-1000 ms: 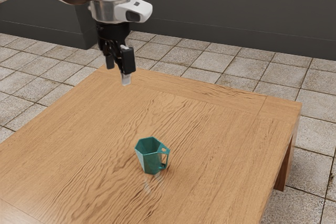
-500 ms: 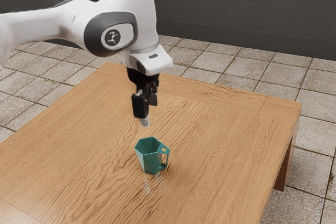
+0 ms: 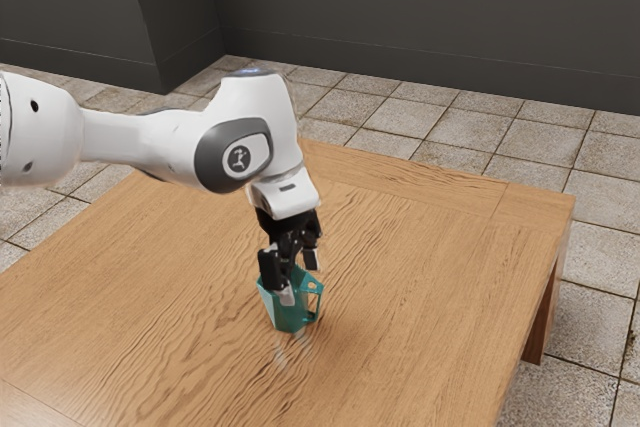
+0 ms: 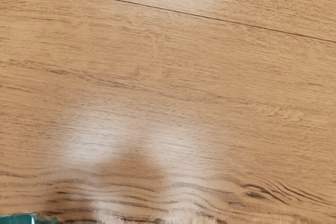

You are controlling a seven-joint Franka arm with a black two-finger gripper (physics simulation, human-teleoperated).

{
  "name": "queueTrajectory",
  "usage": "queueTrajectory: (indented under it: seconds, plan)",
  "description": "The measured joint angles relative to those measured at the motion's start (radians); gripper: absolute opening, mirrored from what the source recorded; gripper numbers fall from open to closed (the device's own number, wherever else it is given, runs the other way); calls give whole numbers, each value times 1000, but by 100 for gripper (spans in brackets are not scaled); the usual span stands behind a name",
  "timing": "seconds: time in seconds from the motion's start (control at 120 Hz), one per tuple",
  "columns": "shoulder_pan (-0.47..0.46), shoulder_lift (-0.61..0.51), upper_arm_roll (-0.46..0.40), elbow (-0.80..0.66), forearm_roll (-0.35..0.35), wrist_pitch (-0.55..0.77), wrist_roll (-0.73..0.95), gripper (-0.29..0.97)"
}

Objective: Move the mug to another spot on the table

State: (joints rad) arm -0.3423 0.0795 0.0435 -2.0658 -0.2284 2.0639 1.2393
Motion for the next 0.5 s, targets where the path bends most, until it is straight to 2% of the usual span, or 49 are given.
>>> queueTrajectory:
  seconds: [0.108,0.5]
  plan:
    - [40,18,12,-5,-7,29,40,68]
    - [26,199,32,119,-25,99,122,68]
